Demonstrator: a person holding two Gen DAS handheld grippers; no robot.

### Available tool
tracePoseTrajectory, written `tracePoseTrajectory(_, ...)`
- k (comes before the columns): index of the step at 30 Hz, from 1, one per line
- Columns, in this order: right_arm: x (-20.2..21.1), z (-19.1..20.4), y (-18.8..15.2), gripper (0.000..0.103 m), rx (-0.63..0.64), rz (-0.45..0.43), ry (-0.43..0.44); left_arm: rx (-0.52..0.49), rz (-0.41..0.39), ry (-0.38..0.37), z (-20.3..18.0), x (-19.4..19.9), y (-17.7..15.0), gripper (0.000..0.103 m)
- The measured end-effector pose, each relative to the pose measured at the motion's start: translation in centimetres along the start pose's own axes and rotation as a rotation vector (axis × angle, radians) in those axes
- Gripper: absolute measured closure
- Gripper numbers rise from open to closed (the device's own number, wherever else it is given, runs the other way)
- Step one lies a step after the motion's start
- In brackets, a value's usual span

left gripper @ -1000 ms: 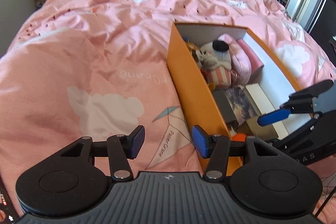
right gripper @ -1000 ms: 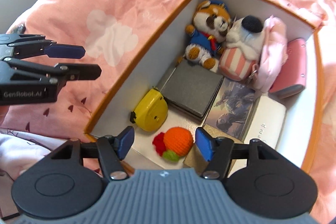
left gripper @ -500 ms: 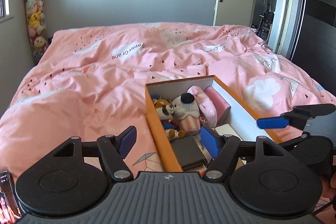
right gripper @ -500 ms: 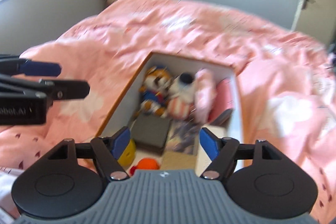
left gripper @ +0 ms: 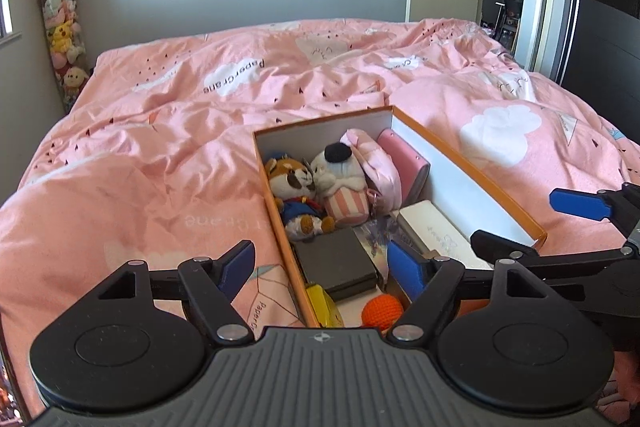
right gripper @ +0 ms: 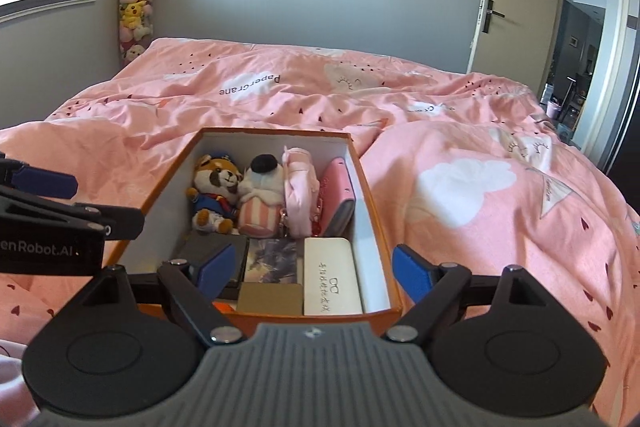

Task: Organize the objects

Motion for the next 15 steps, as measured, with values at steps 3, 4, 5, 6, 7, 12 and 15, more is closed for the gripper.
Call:
tracePoseTrajectory(3, -0.1, -0.3, -0.3, 0.015, -0.024, -0.007, 0.018, -0.009, 0.001, 0.027, 0.0, -0.3, -0.6, 0.014)
tracePoseTrajectory(4, -0.2, -0.4, -0.4, 0.014, -0.030, -0.006, 0.024, -0.015, 0.003, 0.037, 0.0, -0.4, -0.8, 0.014)
tracePoseTrajectory(5, -0.3, -0.4, -0.5, 0.014, -0.031, -0.006, 0.025, -0.016, 0.008, 0.046, 0.0, -0.6, -0.9, 0.014)
tracePoseTrajectory(6, -0.3, -0.3, -0.6, 0.014, -0.029, -0.005, 0.023, -0.013, 0.013, 0.052, 0.1, -0.6, -1.1, 0.014)
tracePoseTrajectory(7, -0.4, -0.3, -0.7, 0.014, -0.026, -0.004, 0.021, -0.008, 0.017, 0.056, 0.2, -0.7, -1.2, 0.014)
tracePoseTrajectory(12, -0.2, 0.0, -1.2, 0.014, -0.008, 0.009, 0.016, 0.030, 0.024, 0.090, 1.1, -0.4, -2.0, 0.014)
tracePoseTrajectory(15, 0.0, 0.2, -1.6, 0.014, 0.005, 0.014, 0.023, 0.062, 0.020, 0.089, 1.5, 0.1, -2.3, 0.014)
Point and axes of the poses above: each gripper's, at about its wrist camera, not at the fingertips, and x roughly against the way its jaws point, z to its left, y to its top, the point moved 5 cm from there along -x, roughly the way its jaws point, and after that the axes turned 4 degrees about y, right-handed, at the moved point
